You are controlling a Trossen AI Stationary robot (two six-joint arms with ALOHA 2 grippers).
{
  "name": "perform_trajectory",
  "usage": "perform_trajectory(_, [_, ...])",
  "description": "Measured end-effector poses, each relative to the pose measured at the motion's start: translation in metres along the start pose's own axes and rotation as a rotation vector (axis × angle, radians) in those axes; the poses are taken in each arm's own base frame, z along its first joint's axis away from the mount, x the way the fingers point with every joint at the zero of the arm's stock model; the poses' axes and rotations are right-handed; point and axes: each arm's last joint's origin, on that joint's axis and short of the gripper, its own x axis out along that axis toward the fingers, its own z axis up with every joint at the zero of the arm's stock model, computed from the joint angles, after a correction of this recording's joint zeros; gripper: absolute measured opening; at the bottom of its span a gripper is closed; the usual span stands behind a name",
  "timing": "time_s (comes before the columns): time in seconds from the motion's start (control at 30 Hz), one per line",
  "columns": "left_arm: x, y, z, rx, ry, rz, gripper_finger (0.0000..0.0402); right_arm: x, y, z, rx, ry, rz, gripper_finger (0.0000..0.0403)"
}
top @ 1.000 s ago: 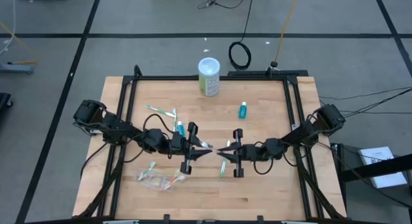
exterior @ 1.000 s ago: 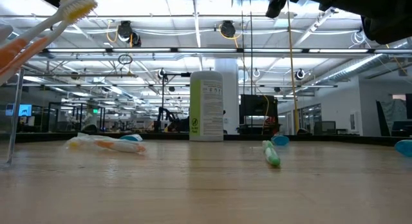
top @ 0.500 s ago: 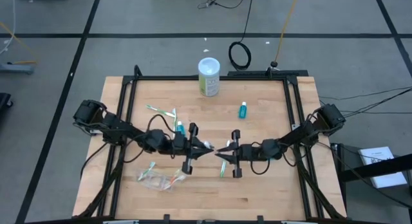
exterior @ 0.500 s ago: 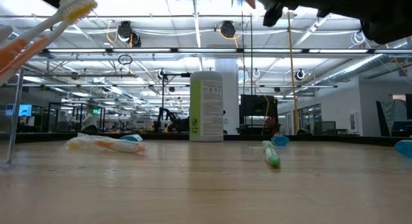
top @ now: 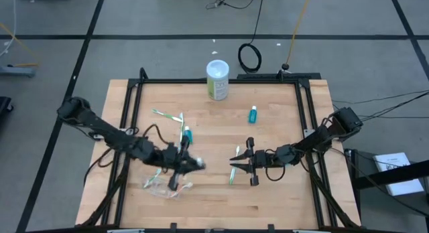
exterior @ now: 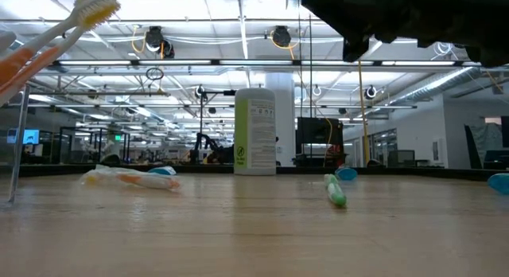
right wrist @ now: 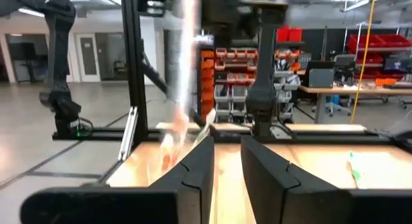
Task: Pick & Place toothbrushing station
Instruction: Put the orange toothbrush into the transparent organizer
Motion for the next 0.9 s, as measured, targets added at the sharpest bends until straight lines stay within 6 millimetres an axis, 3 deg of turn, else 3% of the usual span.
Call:
perform_trajectory(0.23, [-0.035, -0.05, 0.007, -0.1, 0.087, -0.143, 0.0015, -0.007, -0.003, 0.0, -0.001, 0.007, -0.001, 0.0063])
perform_trajectory(0.53, [-0.089, -0.094, 0.004, -0.114, 0.121, 0.218, 0.0015, -0.007, -0.003, 0.0, -0.003, 0.007, -0.001, 0.0063])
perform_trajectory(0.9, [-0.108, -0.102, -0.036, -0.19, 0.173, 0.446, 0.0015, -0.007, -0.003, 0.0, -0.011, 0.006, -0.003, 0.0061])
